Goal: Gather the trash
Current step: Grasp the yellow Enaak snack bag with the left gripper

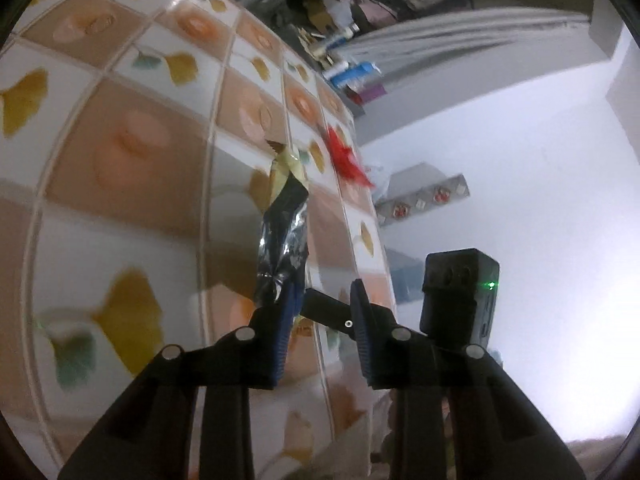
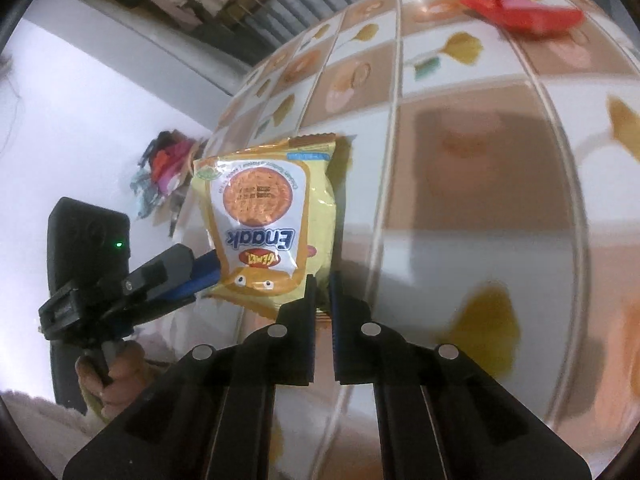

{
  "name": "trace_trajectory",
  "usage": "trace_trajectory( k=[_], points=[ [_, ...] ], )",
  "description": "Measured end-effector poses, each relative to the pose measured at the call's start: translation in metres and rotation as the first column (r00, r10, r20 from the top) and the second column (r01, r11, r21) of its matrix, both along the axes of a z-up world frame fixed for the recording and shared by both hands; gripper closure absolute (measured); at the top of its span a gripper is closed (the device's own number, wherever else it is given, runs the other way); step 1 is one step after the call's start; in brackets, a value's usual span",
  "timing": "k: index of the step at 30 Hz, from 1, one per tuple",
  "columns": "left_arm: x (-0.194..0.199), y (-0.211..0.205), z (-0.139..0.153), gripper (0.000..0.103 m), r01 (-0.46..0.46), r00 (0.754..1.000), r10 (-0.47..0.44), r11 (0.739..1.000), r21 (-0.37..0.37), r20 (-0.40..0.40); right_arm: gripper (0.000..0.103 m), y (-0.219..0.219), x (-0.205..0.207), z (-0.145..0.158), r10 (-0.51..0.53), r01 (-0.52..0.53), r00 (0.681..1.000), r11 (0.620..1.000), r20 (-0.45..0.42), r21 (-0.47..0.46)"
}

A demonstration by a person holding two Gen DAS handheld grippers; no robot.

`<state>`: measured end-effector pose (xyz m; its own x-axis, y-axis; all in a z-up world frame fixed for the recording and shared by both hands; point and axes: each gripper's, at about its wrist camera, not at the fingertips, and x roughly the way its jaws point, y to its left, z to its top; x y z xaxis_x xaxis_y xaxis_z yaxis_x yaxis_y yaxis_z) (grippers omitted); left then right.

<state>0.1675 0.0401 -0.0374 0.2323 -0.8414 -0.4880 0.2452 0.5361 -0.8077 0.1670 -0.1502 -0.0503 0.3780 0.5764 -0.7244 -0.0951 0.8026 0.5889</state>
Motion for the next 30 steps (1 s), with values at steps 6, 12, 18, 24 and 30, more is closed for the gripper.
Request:
trace_trajectory(
  k=[6, 12, 18, 24, 30],
  points=[
    [-0.014, -0.006, -0.016, 0.076, 0.014, 1.0, -0.014, 0.998, 0.058, -0.01, 0.101, -0.002, -0.032, -0.003, -0.002, 0.002, 1.0, 1.0, -0.004, 0.024],
    [-0.014, -0.011, -0.025, 0.086, -0.006, 1.0, 0.004, 0.995, 0.103, 0.019, 0.101, 0.007, -0.031, -0.001, -0.007, 0.008, 1.0, 1.0, 0.011, -0.011],
    [-0.014, -0.014, -0.028, 0.103, -0.041, 0.999, 0.035, 0.986, 0.164, 0.041, 0.09, 0.003, -0.028, 0.011, -0.028, 0.033, 0.998, 0.994, 0.048, -0.104],
    [-0.015, -0.01, -0.017, 0.103, -0.105, 0.988, 0.071, 0.958, 0.268, 0.135, 0.077, -0.043, 0.004, 0.043, -0.169, 0.199, 0.973, 0.959, 0.157, -0.202],
    [-0.015, -0.007, -0.016, 0.103, -0.146, 0.983, 0.103, 0.938, 0.315, 0.149, 0.046, -0.074, 0.052, 0.063, -0.217, 0.321, 0.931, 0.868, 0.292, -0.378]
  ],
)
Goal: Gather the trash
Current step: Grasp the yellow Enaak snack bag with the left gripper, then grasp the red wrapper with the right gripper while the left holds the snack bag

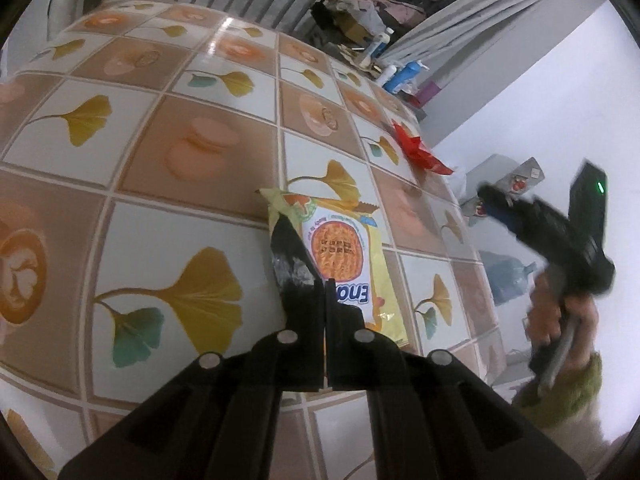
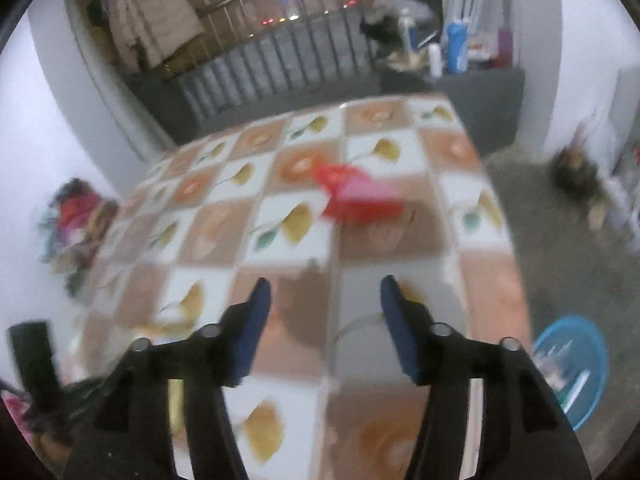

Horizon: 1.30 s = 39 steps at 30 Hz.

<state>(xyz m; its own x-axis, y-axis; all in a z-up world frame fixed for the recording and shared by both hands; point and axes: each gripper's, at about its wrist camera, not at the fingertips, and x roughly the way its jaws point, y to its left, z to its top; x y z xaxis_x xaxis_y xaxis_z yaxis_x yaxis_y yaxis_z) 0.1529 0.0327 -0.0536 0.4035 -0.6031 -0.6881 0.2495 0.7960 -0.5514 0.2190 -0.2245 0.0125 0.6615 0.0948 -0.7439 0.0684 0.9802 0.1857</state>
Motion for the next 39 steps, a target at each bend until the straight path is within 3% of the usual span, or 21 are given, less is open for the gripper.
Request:
trace_trajectory(
  k=[3, 9, 12, 14, 15, 16, 17, 20, 25, 27, 29, 33, 36, 39],
  points=[
    [0.0, 0.001, 0.0, 0.103, -0.011, 1.0, 0.011, 1.0, 0.005, -0.007, 0.046, -0.012, 0.022, -0.016, -0.046, 0.044, 0.999, 0.996, -0.019, -0.078],
    [-0.001, -0.002, 0.001, 0.103, -0.017, 1.0, 0.018, 1.0, 0.02, -0.011, 0.046, -0.014, 0.046, -0.014, -0.06, 0.07, 0.996, 0.988, 0.072, -0.137],
    [-0.002, -0.004, 0.002, 0.103, -0.016, 1.0, 0.017, 0.999, 0.028, -0.01, 0.047, -0.017, 0.072, -0.026, -0.051, 0.055, 0.998, 0.983, 0.023, -0.177],
    [-0.003, -0.006, 0.002, 0.103, -0.015, 1.0, 0.015, 0.999, 0.035, -0.008, 0.059, -0.023, 0.088, -0.043, -0.069, 0.057, 0.996, 0.978, -0.055, -0.199],
    [-0.002, -0.007, 0.002, 0.103, -0.015, 1.0, 0.015, 0.999, 0.037, -0.008, 0.059, -0.026, 0.089, -0.046, -0.076, 0.064, 0.995, 0.979, -0.057, -0.195],
    [-0.003, -0.007, 0.003, 0.103, -0.014, 1.0, 0.014, 0.999, 0.038, -0.007, 0.066, -0.029, 0.087, -0.045, -0.08, 0.07, 0.996, 0.98, -0.049, -0.189],
    [-0.003, -0.006, 0.002, 0.103, -0.013, 1.0, 0.013, 0.999, 0.039, -0.005, 0.078, -0.031, 0.084, -0.043, -0.083, 0.073, 0.995, 0.982, -0.051, -0.176],
    [-0.002, -0.005, 0.001, 0.103, -0.012, 1.0, 0.012, 1.0, 0.029, -0.004, 0.092, -0.034, 0.063, -0.032, -0.055, 0.051, 0.998, 0.994, -0.042, -0.094],
    [-0.001, -0.008, 0.001, 0.103, -0.009, 1.0, 0.009, 0.999, 0.039, 0.01, 0.093, -0.031, 0.008, -0.021, 0.019, -0.017, 0.999, 0.999, -0.05, 0.045],
    [0.0, -0.007, 0.001, 0.103, -0.007, 1.0, 0.007, 0.999, 0.035, 0.011, 0.093, -0.03, -0.021, -0.018, 0.061, -0.054, 0.997, 0.987, -0.041, 0.152],
    [0.001, -0.005, 0.001, 0.103, -0.012, 1.0, 0.012, 1.0, 0.027, 0.006, 0.093, -0.031, -0.05, -0.019, 0.089, -0.074, 0.995, 0.959, -0.044, 0.274],
    [-0.002, -0.001, 0.014, 0.103, -0.009, 0.999, 0.007, 0.999, 0.033, 0.051, 0.093, -0.027, -0.093, -0.024, 0.105, -0.069, 0.993, 0.899, -0.059, 0.431],
    [-0.007, -0.007, 0.027, 0.103, 0.02, 0.994, -0.028, 0.997, 0.073, 0.106, 0.093, -0.016, -0.111, -0.029, 0.115, -0.072, 0.991, 0.879, -0.063, 0.472],
    [-0.009, -0.012, 0.03, 0.103, 0.048, 0.994, -0.055, 0.997, 0.067, 0.096, 0.093, 0.005, -0.115, -0.036, 0.161, -0.105, 0.984, 0.869, -0.076, 0.484]
  ],
)
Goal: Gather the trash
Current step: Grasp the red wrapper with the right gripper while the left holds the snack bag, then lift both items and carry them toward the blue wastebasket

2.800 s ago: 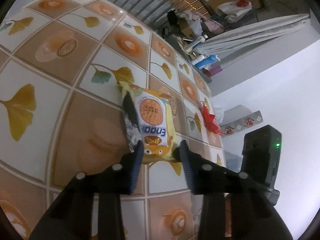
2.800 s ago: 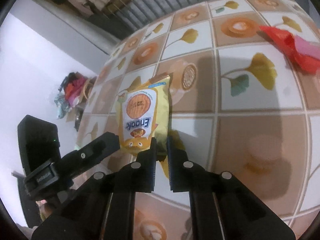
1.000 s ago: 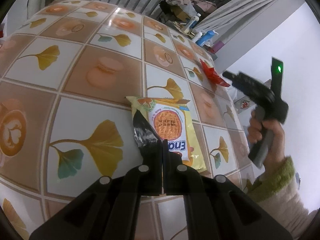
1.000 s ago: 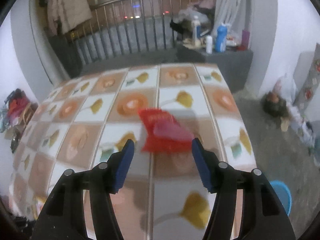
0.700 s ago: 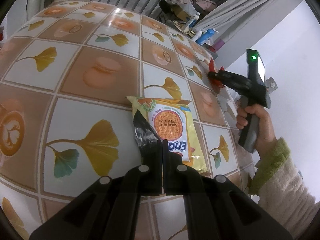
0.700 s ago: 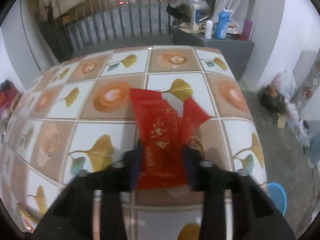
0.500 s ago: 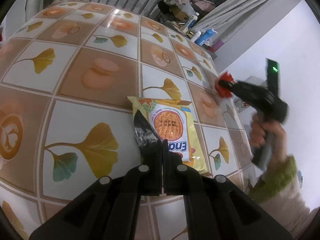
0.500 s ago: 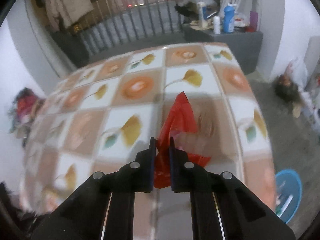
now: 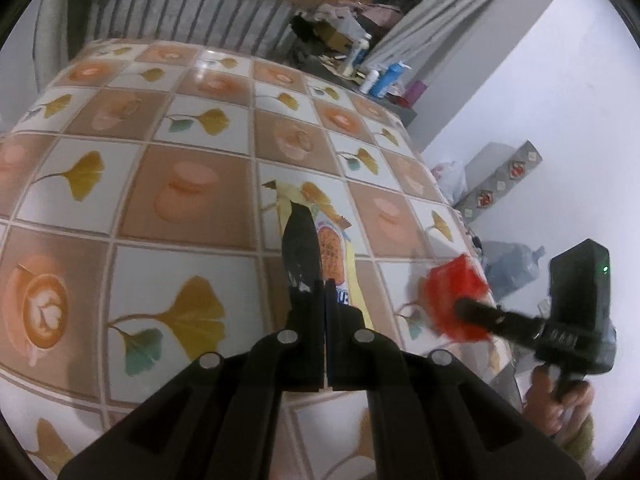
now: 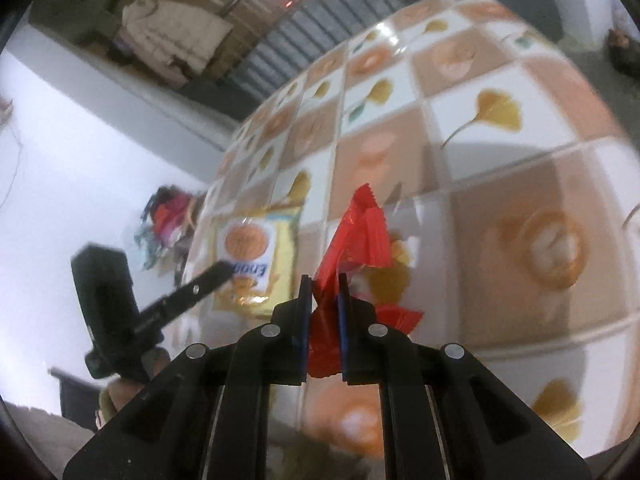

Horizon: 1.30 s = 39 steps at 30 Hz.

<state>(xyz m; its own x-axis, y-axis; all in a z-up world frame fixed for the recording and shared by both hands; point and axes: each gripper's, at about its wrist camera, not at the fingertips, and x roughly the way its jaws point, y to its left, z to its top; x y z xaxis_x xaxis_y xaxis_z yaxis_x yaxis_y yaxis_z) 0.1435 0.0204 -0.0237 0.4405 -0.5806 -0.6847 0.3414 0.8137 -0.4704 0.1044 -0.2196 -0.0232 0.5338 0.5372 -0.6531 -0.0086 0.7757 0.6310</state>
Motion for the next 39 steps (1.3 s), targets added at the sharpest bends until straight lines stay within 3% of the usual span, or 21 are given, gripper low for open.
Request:
trace_trajectory(
  k=[6, 16, 20, 25, 39],
  points=[
    [-0.009, -0.01, 0.008, 0.103, 0.057, 0.998, -0.059, 0.996, -0.074, -0.021, 0.093, 0.035, 0.011, -0.003, 0.072, -0.072, 0.997, 0.997, 0.01, -0.007],
    [-0.006, -0.024, 0.008, 0.102, 0.089, 0.991, -0.103, 0.983, -0.158, -0.081, 0.094, 0.041, 0.015, -0.013, 0.081, -0.081, 0.997, 0.996, -0.001, 0.035],
    [-0.003, -0.028, 0.0, 0.096, 0.07, 0.989, -0.085, 0.991, -0.117, -0.124, 0.094, 0.031, 0.01, -0.018, 0.071, -0.071, 0.997, 0.995, -0.006, 0.065],
    [0.001, -0.029, -0.012, 0.096, 0.05, 0.986, -0.063, 0.995, -0.091, -0.154, 0.094, 0.025, 0.007, -0.016, 0.048, -0.048, 0.999, 0.995, -0.008, 0.087],
    [-0.008, -0.037, 0.01, 0.099, 0.055, 0.998, -0.056, 0.995, 0.086, 0.009, 0.094, -0.009, -0.005, 0.005, -0.058, 0.057, 0.998, 0.997, 0.034, 0.051]
  ],
)
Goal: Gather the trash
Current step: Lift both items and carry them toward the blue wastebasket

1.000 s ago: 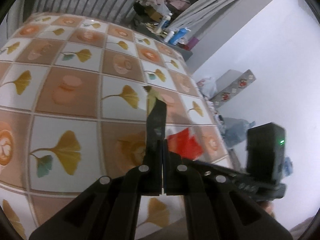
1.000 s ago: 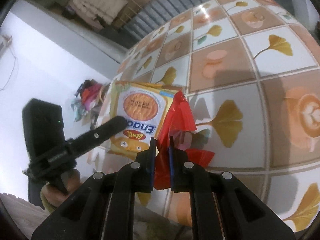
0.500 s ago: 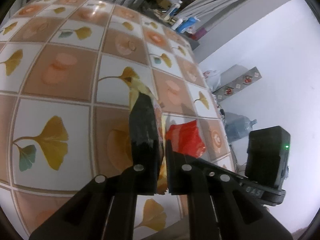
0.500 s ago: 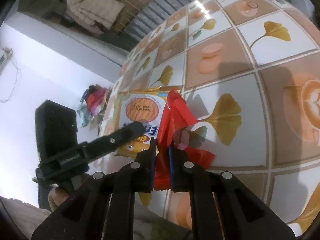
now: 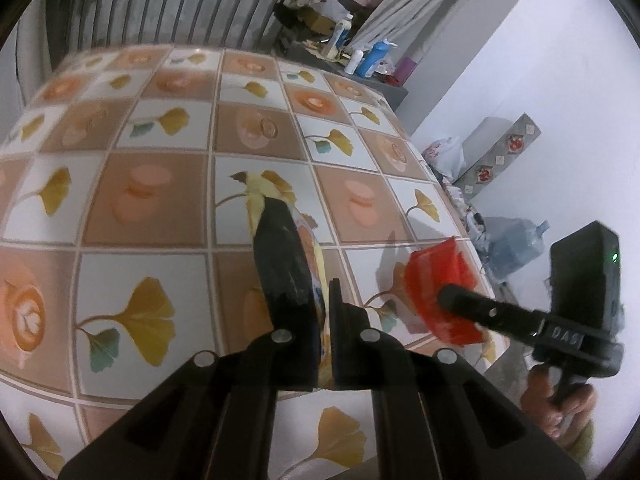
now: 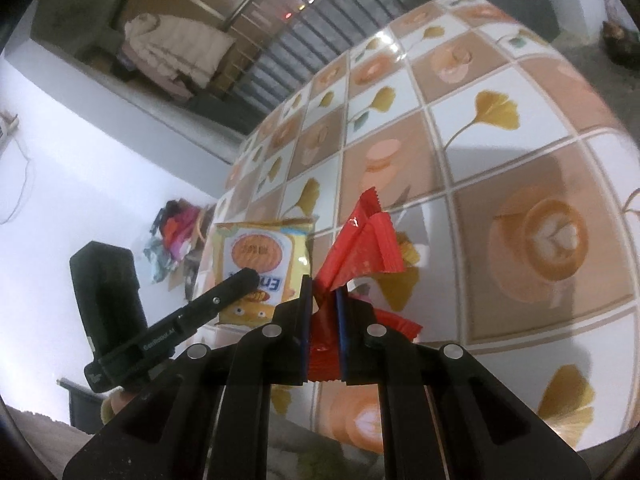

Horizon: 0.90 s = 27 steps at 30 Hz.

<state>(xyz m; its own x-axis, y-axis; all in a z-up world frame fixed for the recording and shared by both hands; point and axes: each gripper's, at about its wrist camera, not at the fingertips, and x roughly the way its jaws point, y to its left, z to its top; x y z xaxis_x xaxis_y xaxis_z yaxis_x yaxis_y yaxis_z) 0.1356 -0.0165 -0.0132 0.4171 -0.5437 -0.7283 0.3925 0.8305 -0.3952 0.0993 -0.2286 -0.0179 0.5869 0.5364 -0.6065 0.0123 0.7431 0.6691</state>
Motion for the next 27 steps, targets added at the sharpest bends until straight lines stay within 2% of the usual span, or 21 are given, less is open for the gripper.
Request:
trace_trajectory(
  k=[10, 16, 27],
  points=[
    [-0.005, -0.011, 0.017, 0.099, 0.013, 0.996, -0.019, 0.998, 0.064, 0.091, 0.094, -0.012, -0.006, 0.013, -0.038, 0.039, 0.999, 0.999, 0.037, -0.024],
    [-0.014, -0.02, 0.029, 0.099, 0.016, 0.984, -0.035, 0.994, 0.112, 0.174, 0.094, -0.011, -0.009, 0.019, -0.052, 0.054, 0.997, 0.998, 0.056, -0.035],
    [-0.02, -0.025, 0.038, 0.101, 0.012, 0.972, -0.045, 0.989, 0.145, 0.23, 0.094, -0.012, -0.01, 0.022, -0.058, 0.061, 0.996, 0.997, 0.071, -0.041]
  ],
)
